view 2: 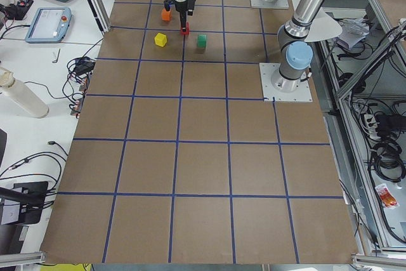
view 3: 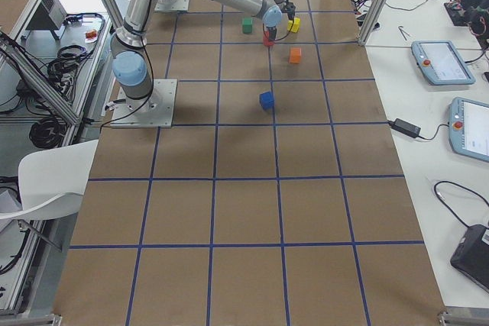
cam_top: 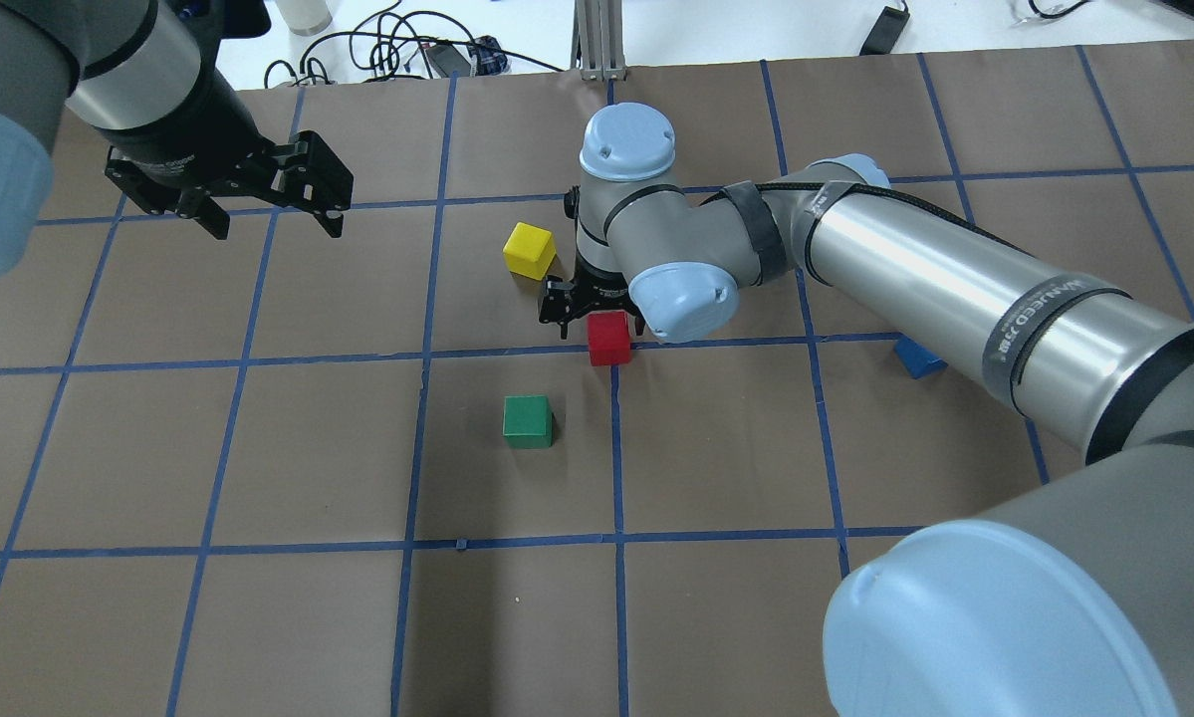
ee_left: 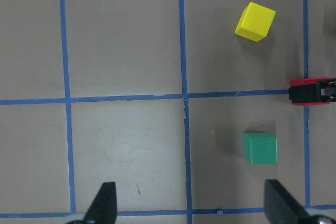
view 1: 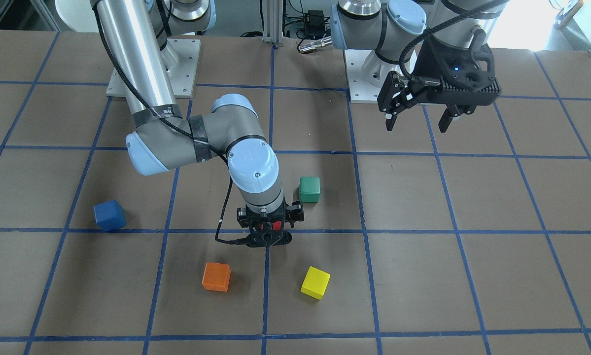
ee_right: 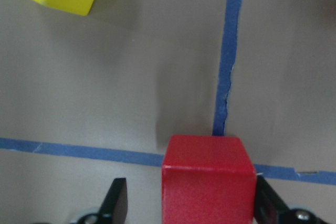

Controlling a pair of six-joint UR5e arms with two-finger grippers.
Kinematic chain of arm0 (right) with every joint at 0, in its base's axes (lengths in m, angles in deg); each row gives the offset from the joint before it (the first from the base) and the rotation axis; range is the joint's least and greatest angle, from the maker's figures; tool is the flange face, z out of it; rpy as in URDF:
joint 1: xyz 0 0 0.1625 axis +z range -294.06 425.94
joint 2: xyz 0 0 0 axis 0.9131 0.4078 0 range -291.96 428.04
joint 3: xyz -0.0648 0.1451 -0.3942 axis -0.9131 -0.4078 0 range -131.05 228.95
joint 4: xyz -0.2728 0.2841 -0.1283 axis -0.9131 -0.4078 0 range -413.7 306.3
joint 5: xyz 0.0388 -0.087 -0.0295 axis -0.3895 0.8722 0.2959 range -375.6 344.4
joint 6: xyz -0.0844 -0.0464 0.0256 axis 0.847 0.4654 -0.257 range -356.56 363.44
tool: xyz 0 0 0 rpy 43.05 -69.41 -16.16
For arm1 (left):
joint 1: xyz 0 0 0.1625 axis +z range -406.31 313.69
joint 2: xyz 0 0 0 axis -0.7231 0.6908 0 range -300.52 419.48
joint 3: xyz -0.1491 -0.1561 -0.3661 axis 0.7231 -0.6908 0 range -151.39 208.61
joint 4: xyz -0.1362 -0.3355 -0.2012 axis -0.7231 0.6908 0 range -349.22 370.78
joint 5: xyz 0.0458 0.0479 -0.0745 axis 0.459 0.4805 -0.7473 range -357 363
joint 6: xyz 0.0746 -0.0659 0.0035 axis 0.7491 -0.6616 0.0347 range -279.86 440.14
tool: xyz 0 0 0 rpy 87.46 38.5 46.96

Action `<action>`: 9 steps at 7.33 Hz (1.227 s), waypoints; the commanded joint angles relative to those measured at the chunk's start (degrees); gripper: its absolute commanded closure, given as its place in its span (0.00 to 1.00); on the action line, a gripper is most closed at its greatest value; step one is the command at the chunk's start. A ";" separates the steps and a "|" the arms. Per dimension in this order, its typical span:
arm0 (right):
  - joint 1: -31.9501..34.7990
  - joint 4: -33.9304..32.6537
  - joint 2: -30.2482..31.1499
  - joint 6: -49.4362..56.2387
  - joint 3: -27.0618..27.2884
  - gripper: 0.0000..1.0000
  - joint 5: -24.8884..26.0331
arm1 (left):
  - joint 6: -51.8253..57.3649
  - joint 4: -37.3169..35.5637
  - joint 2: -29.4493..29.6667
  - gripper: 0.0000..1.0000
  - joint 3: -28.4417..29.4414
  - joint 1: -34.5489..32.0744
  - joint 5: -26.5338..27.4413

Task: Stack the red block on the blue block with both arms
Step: 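Close the right gripper on the red cube and lift it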

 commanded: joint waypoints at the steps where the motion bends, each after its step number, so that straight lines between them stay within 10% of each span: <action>1: 0.05 0.96 -0.11 -0.06 0.10 1.00 0.59 | -0.15 0.01 0.28 0.00 0.35 -0.21 0.13; 9: -15.02 32.07 17.96 13.99 -4.84 1.00 4.02 | -0.58 0.36 0.72 0.00 1.15 -0.03 0.30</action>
